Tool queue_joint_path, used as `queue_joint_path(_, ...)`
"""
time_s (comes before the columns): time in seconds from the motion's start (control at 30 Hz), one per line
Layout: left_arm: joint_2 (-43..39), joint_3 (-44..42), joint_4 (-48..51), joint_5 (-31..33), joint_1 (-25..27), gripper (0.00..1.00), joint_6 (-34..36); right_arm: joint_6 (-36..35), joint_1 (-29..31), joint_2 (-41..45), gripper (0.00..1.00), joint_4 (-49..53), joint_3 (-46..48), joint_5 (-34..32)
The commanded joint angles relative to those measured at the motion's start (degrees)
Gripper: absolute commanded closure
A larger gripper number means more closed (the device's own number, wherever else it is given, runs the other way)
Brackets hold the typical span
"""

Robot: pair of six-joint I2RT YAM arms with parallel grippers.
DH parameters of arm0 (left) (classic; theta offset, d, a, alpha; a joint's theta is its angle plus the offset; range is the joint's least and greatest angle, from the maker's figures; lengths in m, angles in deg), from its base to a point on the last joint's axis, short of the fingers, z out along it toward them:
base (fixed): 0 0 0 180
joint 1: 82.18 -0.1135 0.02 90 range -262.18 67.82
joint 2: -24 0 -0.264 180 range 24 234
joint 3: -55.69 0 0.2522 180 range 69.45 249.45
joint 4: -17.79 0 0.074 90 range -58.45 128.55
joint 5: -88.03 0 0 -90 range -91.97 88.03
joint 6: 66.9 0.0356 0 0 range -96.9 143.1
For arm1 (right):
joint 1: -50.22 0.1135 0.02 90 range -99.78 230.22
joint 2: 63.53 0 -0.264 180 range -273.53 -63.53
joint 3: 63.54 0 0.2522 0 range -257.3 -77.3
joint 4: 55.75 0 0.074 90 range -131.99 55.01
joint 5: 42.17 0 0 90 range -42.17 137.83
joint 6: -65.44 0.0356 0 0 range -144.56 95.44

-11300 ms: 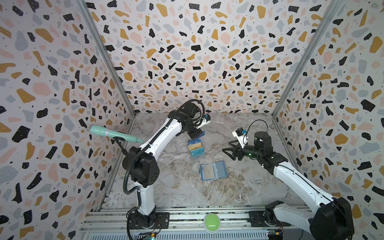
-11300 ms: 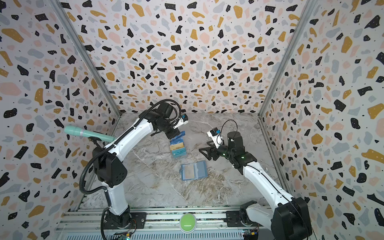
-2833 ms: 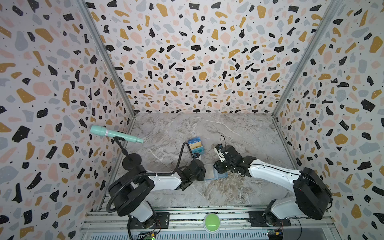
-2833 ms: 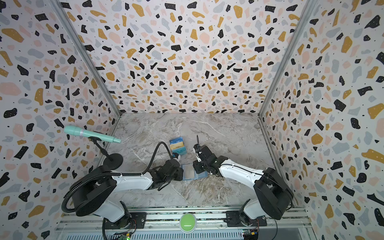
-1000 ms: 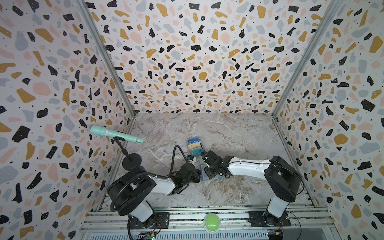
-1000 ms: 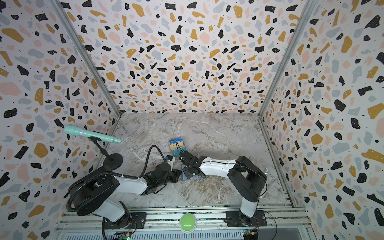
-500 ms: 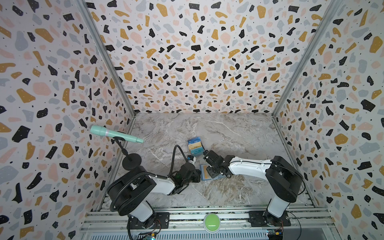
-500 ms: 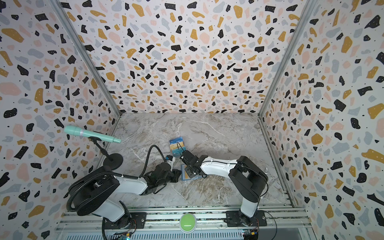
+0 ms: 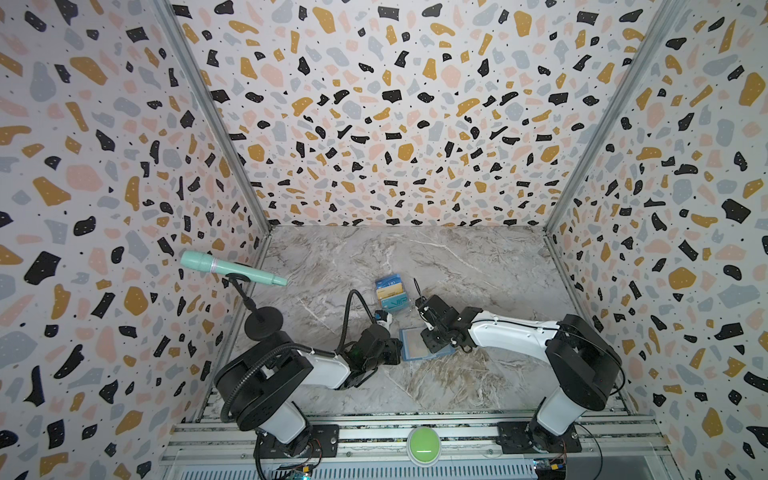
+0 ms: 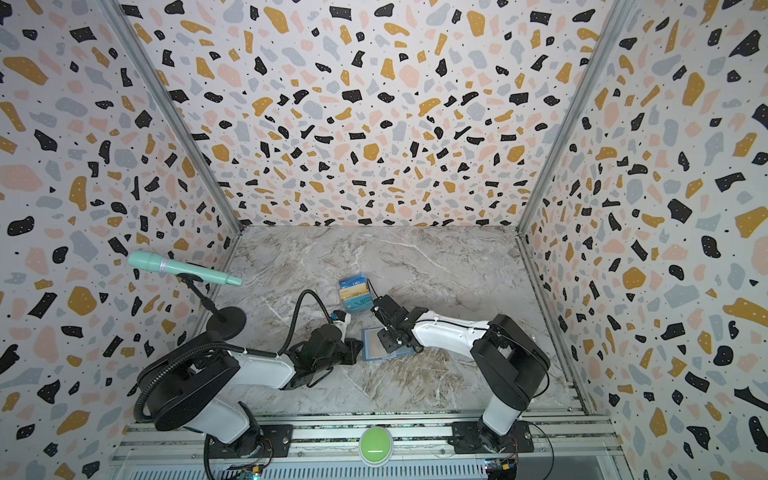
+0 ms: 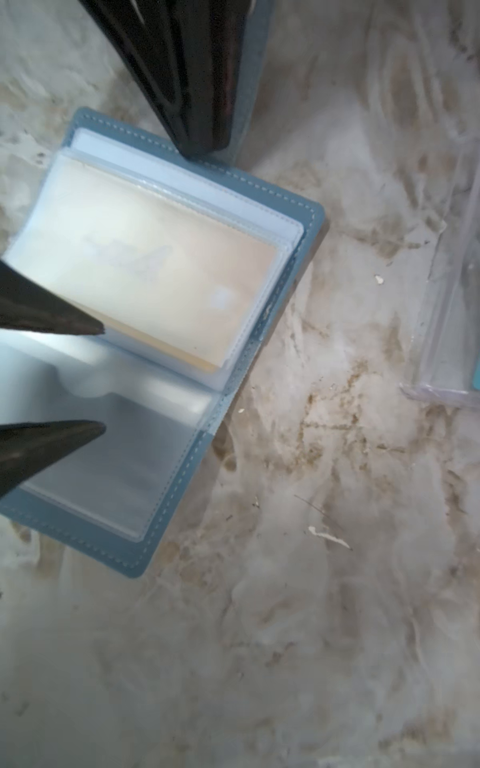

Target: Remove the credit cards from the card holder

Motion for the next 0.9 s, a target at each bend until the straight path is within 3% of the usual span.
queue_joint_path(0.0,1.9,0.2,3.2,-0.3,-0.4,0.88,1.0,-2.1,0.1,4.2,0.51,-2.4,0.9,6.5)
queue_joint_path(0.03,1.9,0.2,3.2,-0.3,-0.4,0.88,1.0,-2.1,0.3,4.6,0.44,-3.5,1.0,7.7)
queue_joint_path(0.13,1.7,0.1,3.3,-0.2,-0.4,0.88,1.0,-2.0,1.5,3.6,0.38,-5.3,0.5,8.2)
queue_joint_path(0.33,1.1,-0.1,3.6,0.0,-0.5,0.88,1.0,-2.0,2.8,-1.7,0.38,-5.3,-1.0,5.5)
queue_joint_path(0.87,1.8,0.0,2.9,-0.2,-0.6,0.89,1.0,-2.5,4.2,-3.0,0.37,-4.8,-2.4,5.3)
